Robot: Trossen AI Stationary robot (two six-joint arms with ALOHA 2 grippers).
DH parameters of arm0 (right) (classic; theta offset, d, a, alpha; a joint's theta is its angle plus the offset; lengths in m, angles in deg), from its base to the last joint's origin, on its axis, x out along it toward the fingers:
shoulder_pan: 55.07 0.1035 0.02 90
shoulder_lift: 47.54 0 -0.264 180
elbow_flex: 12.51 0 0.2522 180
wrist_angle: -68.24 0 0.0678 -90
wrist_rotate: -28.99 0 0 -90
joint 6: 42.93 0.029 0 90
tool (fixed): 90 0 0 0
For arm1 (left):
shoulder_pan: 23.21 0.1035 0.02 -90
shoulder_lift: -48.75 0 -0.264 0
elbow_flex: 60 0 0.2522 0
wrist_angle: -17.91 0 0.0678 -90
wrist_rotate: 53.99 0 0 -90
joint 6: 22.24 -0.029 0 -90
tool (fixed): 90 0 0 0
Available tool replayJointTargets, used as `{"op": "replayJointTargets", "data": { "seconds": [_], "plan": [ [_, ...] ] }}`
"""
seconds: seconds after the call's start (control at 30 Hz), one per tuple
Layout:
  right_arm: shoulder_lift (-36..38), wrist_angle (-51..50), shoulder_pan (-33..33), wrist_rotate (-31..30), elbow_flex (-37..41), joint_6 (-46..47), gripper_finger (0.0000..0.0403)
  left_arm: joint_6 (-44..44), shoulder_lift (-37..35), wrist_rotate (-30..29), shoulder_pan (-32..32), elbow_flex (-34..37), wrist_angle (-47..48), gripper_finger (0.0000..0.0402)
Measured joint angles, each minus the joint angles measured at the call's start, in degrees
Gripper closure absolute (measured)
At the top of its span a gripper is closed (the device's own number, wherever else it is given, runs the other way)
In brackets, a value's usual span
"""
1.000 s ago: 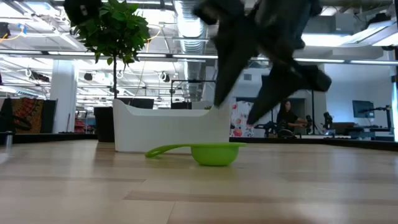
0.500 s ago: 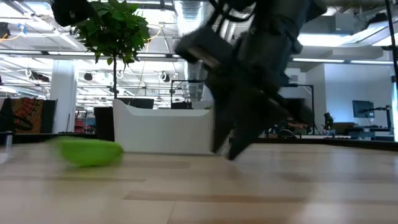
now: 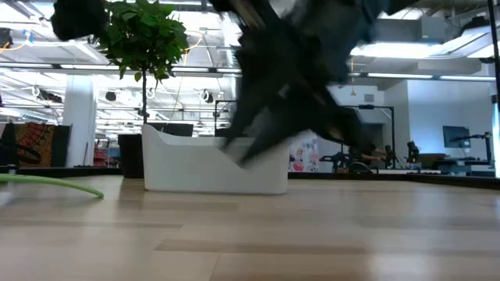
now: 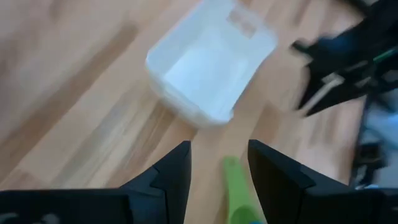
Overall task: Nest measuring cups in basket
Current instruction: Stack the green measuring cup into the red measuring cup
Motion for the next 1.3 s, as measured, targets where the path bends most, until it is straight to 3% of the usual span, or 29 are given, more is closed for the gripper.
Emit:
{"op": "replayJointTargets", "data": {
  "seconds": [0.1,0.2,0.33,0.5,0.83,1.3],
  "plan": [
    [-0.69,4.55,-0.11,0.38,-0.11,-2.34,0.0307,0.60,1.10,3.98,-0.01,5.56,-3.66,0.0256],
    [-0.57,3.26,-0.56,-1.19,-0.02,4.37,0.0324,2.68,3.47,8.33,-0.07,12.02,-12.94,0.0256],
    [-0.44,2.89,0.16,-5.80,-0.02,11.59,0.0350,4.93,8.63,8.99,-0.11,16.94,-20.04,0.0256],
    [-0.40,3.94,2.39,-7.14,-0.30,14.27,0.0362,4.26,15.94,11.73,-0.97,17.21,-21.31,0.0250],
    [-0.36,2.88,5.02,-8.57,-0.87,16.50,0.0356,5.71,29.59,16.57,-7.10,17.14,-34.81,0.0216],
    [-0.31,0.52,5.59,-5.20,-0.89,13.44,0.0356,10.17,42.54,15.79,-9.95,12.40,-32.89,0.0124]
  ]
}}
